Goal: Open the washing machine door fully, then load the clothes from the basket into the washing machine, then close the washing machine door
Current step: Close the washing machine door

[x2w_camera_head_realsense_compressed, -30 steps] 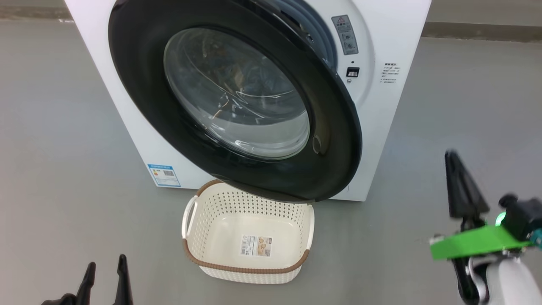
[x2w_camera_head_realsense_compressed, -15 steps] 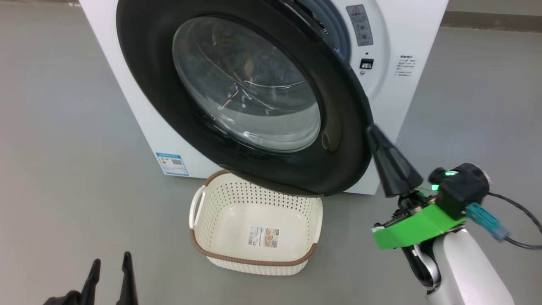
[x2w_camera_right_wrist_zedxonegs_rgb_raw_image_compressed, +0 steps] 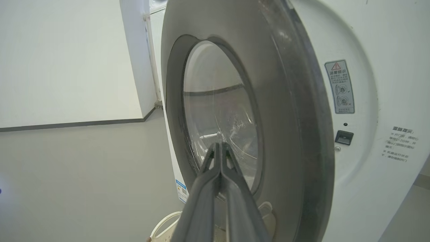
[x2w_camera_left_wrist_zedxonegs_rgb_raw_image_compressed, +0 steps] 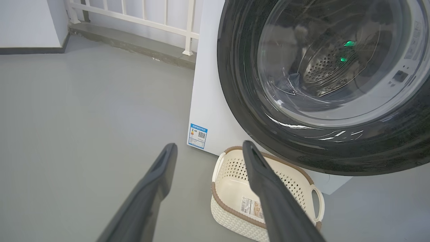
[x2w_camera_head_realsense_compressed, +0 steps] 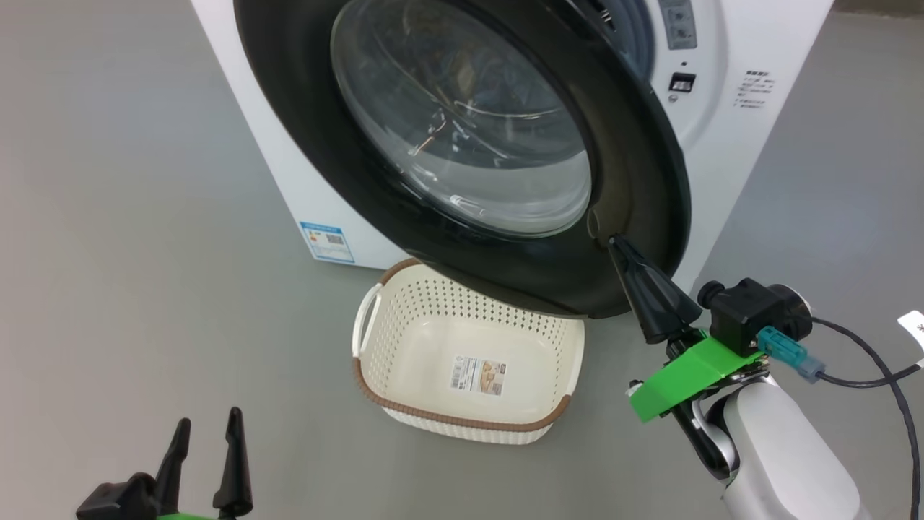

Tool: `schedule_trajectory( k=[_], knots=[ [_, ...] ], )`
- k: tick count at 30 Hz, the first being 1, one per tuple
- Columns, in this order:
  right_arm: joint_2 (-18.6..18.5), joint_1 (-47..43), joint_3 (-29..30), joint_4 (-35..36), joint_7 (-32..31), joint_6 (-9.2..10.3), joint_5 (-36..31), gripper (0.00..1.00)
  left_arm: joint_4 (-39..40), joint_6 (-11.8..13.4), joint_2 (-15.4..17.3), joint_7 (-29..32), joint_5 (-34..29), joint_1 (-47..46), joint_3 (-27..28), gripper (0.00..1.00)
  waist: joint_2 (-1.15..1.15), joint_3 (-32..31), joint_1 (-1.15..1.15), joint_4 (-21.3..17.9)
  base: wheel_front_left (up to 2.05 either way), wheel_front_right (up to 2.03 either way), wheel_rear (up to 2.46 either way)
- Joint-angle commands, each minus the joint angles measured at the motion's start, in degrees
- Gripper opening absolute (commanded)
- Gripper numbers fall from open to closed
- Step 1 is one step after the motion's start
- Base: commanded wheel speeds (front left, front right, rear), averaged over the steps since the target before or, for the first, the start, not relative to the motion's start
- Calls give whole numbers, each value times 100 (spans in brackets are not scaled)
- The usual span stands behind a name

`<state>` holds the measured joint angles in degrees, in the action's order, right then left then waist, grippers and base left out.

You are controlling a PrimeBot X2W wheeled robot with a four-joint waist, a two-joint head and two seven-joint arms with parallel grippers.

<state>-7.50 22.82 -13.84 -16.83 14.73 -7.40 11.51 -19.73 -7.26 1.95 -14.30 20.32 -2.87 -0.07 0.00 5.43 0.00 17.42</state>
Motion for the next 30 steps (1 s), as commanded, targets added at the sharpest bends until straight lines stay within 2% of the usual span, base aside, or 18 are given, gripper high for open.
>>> schedule_trajectory(
  k=[1, 30],
  knots=[
    [46, 247, -57, 92, 27, -9, 81, 0, 90, -16, 94, -70, 34, -234, 174, 100, 0, 97, 0, 83, 0, 0, 0],
    [-88, 716, 478, 21, 27, -9, -55, 0, 79, -19, 93, -70, 166, -520, 171, 100, 0, 727, 0, 226, 0, 0, 0]
  ],
)
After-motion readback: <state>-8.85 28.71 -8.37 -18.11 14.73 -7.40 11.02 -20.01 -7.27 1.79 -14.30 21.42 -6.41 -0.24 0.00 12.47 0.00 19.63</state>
